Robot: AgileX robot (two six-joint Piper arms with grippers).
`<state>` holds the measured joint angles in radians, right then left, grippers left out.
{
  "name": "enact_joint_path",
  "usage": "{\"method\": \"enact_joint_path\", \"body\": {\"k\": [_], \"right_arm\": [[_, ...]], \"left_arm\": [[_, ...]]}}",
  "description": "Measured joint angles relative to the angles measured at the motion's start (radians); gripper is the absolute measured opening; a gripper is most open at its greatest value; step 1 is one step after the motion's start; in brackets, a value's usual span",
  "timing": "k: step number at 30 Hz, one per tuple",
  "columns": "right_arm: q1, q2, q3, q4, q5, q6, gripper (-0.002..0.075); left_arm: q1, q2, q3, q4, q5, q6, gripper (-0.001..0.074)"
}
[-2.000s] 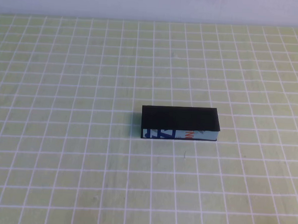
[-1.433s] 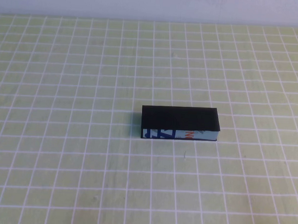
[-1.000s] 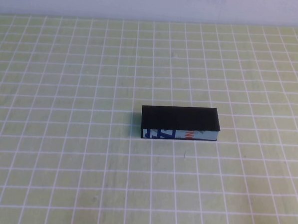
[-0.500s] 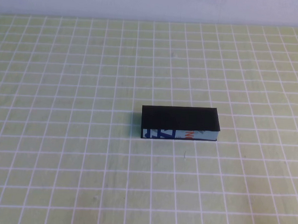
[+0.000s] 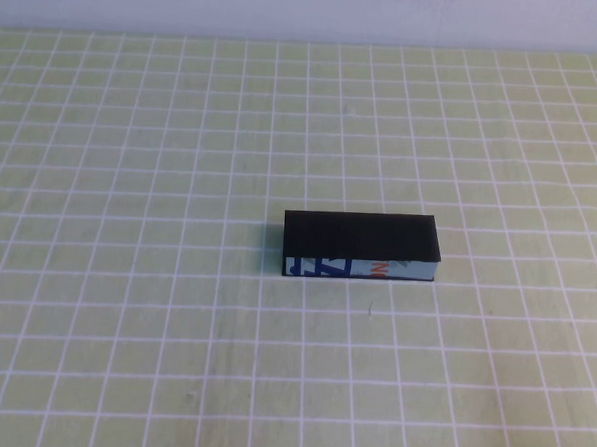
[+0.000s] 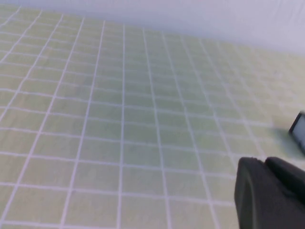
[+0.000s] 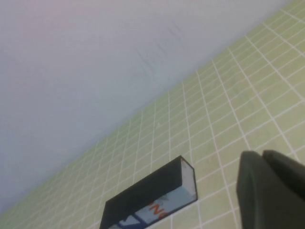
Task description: Take glasses out of glasses case
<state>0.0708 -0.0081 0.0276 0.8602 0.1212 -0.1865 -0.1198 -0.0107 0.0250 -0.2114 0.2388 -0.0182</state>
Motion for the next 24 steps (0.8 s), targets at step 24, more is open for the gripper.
{"method": "enact_joint_path", "body": {"k": [24], "right_arm": [[0.0,0.666,-0.445,-0.151,0.605,-0.232,-0.0018]], "left_arm": [[0.001,0.756,-0.497,-0.462,0.336,0.406,-0.0004]]}}
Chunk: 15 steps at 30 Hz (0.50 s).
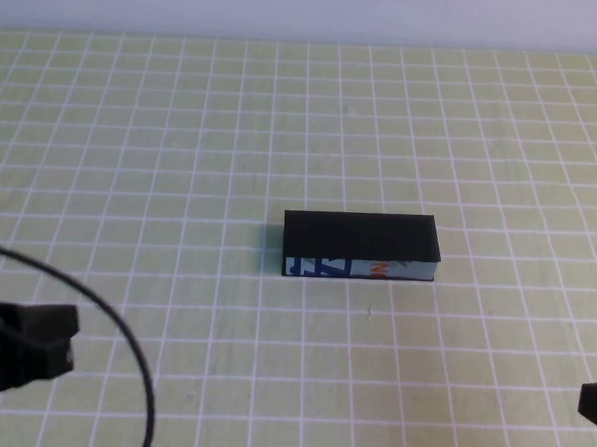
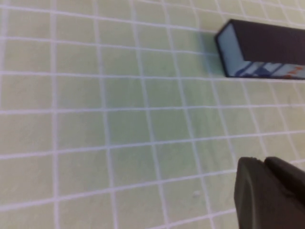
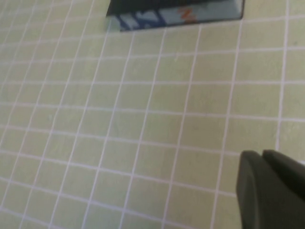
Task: Take glasses out of glasses case
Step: Pick up the glasses from the glasses case
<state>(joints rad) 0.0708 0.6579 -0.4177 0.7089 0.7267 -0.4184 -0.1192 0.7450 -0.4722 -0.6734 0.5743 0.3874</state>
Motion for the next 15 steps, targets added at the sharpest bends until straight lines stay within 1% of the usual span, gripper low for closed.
{"method": "enact_joint_path", "body": {"k": [4,6,10,12,15], "right_arm": [[0.0,0.14,-0.082,-0.022,0.092,-0.03,-0.0018],[0.0,0.193,-0.125,-0.038,0.116,-0.035,-0.0018],[0.009,0.3,-0.205,-0.053,0.146,-0.046,-0.0018],[0.043,0.357,-0.241,-0.061,0.146,-0.05,-0.0018],[0.134,0.442,-0.31,-0.084,0.145,-0.052,-0.0018]], "left_arm": [[0.0,0.198,-0.148,-0.194,0.085,0.241,-0.0004],[0.0,0.289,-0.231,-0.253,0.114,0.321,-0.0004],[0.0,0.497,-0.406,-0.288,0.183,0.392,-0.0004],[-0.01,0.592,-0.494,-0.288,0.212,0.414,-0.0004],[-0.053,0.728,-0.634,-0.288,0.225,0.436,-0.0004]]}}
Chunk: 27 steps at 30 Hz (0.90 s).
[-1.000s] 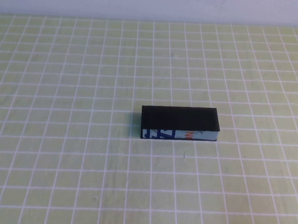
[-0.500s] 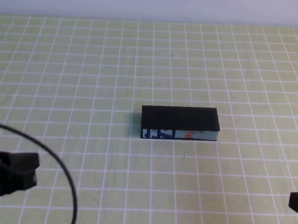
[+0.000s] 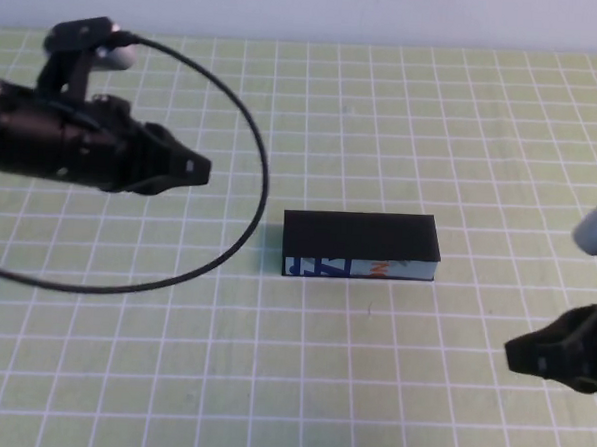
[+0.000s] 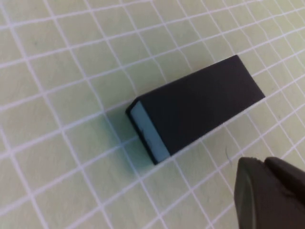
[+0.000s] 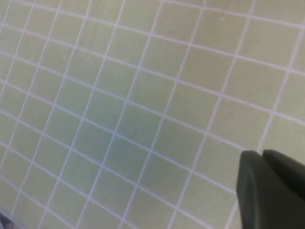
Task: Take glasses out of glasses case
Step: Pick up the glasses from the glasses case
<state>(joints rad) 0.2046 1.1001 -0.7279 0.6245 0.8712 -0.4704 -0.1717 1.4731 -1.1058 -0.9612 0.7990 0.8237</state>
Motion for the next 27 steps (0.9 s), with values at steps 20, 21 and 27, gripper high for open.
{"method": "enact_joint_path", "body": {"k": [20,21,27], "right_arm": [[0.322,0.424,-0.434,-0.263,-0.135,-0.43,0.0058],[0.322,0.447,-0.443,-0.265,-0.137,-0.451,0.0089],[0.322,0.554,-0.461,-0.308,-0.218,-0.511,0.0248]], "left_arm": [[-0.08,0.676,-0.714,-0.006,0.255,-0.018,-0.0004],[-0.08,0.711,-0.743,-0.006,0.264,-0.025,-0.0004],[-0.08,0.848,-0.865,-0.036,0.294,-0.045,-0.0004]]}}
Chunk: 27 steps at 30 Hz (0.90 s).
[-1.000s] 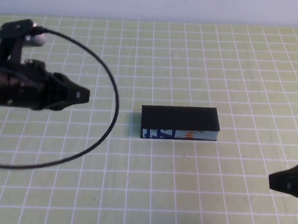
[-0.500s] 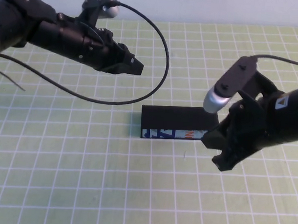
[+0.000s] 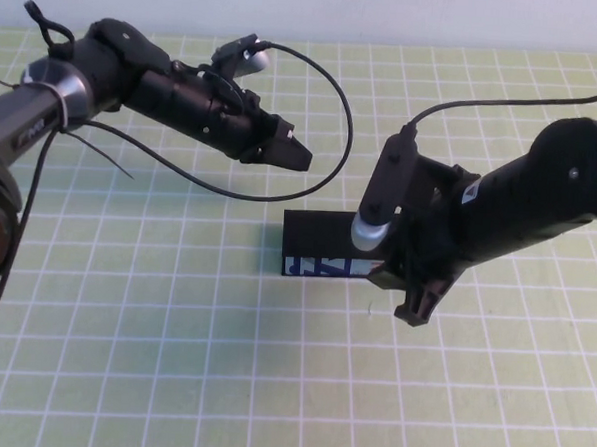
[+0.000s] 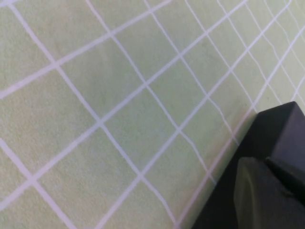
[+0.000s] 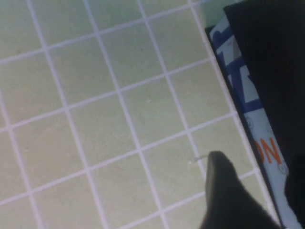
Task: Take glasses out of glasses case
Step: Pick up the glasses from the glasses case
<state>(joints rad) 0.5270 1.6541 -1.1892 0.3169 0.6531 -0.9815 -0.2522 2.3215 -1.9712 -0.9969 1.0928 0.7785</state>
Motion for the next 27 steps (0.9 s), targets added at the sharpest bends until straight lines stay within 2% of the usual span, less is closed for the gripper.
{"method": "enact_joint_path", "body": {"k": [10,19,27], "right_arm": [[0.0,0.083,0.0,-0.035,-0.111,-0.093,0.0273],[0.001,0.101,-0.002,-0.037,-0.188,-0.097,0.0336],[0.001,0.101,-0.002,-0.058,-0.222,-0.105,0.0344]], "left_arm": [[-0.006,0.149,-0.149,-0.036,0.041,-0.023,-0.0004],[-0.041,0.204,-0.168,-0.034,0.044,-0.027,-0.0004],[-0.051,0.209,-0.168,-0.015,0.044,-0.027,-0.0004]]}}
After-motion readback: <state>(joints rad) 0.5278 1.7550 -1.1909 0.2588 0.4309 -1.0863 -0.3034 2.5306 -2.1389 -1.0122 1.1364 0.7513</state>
